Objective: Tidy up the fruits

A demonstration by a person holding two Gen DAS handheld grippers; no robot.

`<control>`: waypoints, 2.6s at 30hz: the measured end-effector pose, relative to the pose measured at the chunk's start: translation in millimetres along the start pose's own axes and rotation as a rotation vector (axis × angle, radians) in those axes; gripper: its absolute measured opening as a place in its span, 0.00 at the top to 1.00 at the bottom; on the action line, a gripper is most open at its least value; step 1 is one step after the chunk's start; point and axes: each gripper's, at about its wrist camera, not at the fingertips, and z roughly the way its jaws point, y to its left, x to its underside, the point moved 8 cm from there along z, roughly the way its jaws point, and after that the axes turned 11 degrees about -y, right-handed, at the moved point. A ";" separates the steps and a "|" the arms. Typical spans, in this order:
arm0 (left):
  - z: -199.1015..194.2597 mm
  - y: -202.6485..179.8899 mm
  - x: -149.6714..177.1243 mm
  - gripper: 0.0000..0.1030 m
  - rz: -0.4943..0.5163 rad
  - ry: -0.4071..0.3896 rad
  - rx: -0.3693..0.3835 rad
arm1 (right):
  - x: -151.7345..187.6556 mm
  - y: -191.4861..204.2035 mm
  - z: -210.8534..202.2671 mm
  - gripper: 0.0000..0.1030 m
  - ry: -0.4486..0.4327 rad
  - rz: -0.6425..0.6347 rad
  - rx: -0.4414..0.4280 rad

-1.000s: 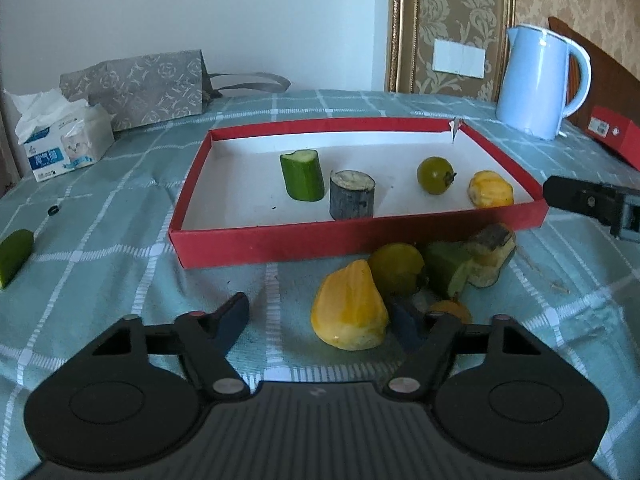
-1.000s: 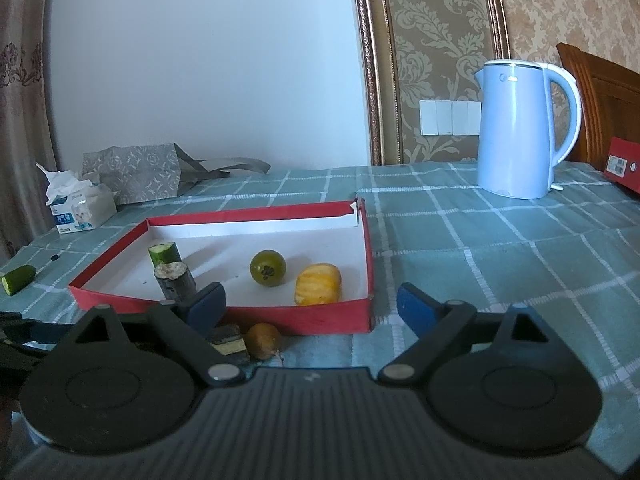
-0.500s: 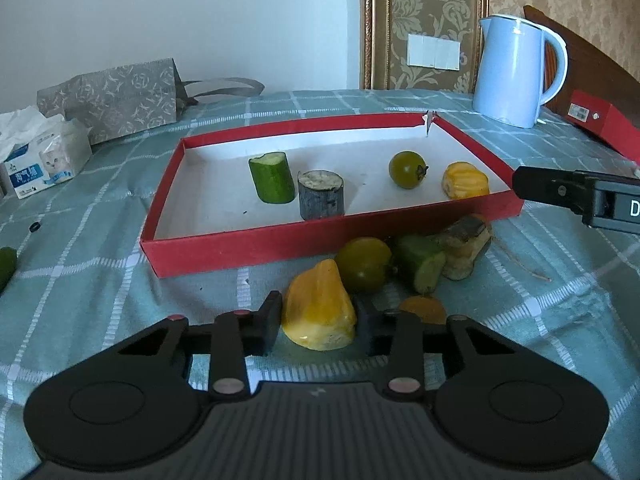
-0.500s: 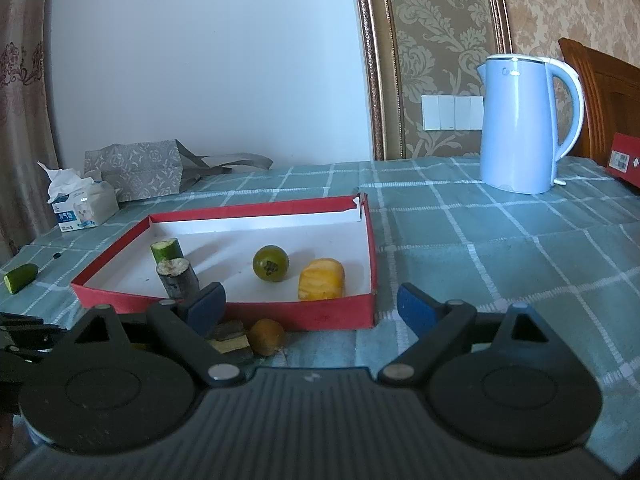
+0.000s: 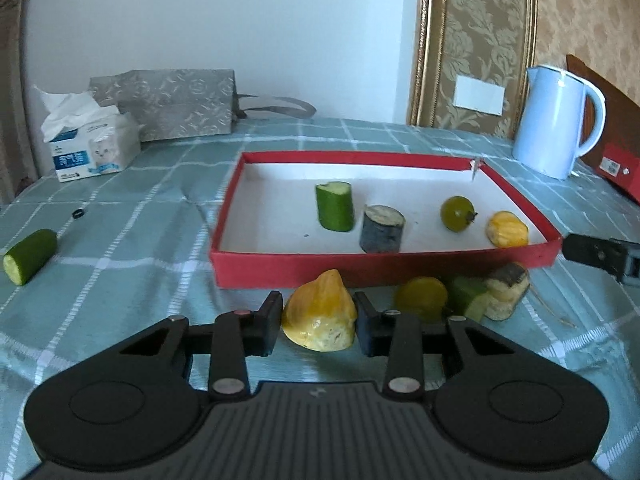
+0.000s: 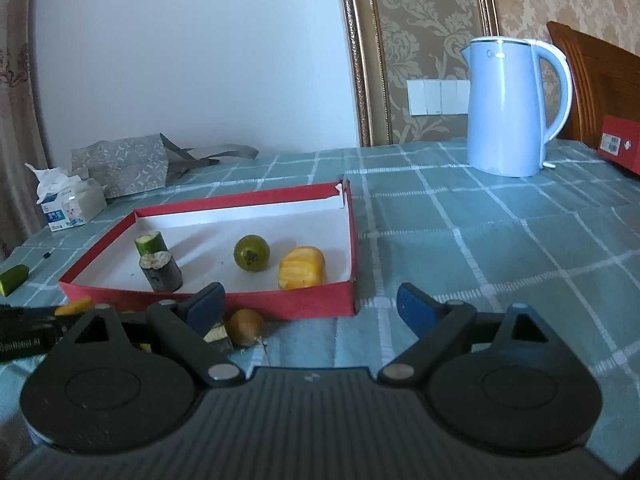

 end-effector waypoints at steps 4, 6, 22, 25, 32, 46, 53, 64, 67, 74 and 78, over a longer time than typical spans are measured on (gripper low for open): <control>-1.0 5.2 -0.2 0.64 -0.020 0.002 0.001 | 3.3 0.5 -7.1 0.11 -0.010 -0.037 -0.003; -0.5 7.3 -0.8 0.64 -0.028 0.002 0.002 | 5.5 1.9 -10.1 0.11 -0.008 -0.049 -0.012; -1.5 11.8 -2.8 0.64 -0.071 0.001 0.021 | 33.1 59.1 -23.5 0.25 0.117 -0.159 -0.266; -2.5 13.3 -3.5 0.64 -0.081 -0.003 0.023 | 37.5 77.9 -21.9 0.33 0.149 -0.166 -0.327; -3.0 16.1 -5.1 0.64 -0.098 -0.008 0.029 | 42.8 104.8 -11.3 0.42 0.175 -0.177 -0.363; -4.7 19.8 -6.9 0.64 -0.130 -0.013 0.035 | 53.6 126.1 5.5 0.71 0.195 -0.227 -0.358; -3.8 20.2 -6.4 0.64 -0.128 -0.008 0.030 | 50.6 120.2 0.7 0.71 0.174 -0.213 -0.343; -1.7 17.9 -4.4 0.64 -0.094 -0.006 0.007 | 23.6 83.9 -15.7 0.71 0.045 -0.117 -0.258; -0.8 16.2 -4.3 0.64 -0.078 -0.006 -0.006 | 17.5 68.7 -15.3 0.71 0.026 -0.083 -0.221; -0.1 16.5 -8.1 0.65 -0.048 -0.016 -0.053 | 16.0 51.4 -10.5 0.71 0.037 -0.015 -0.192; -2.1 11.6 -20.7 0.65 -0.019 -0.038 -0.053 | 16.5 53.5 -11.4 0.71 0.028 -0.021 -0.192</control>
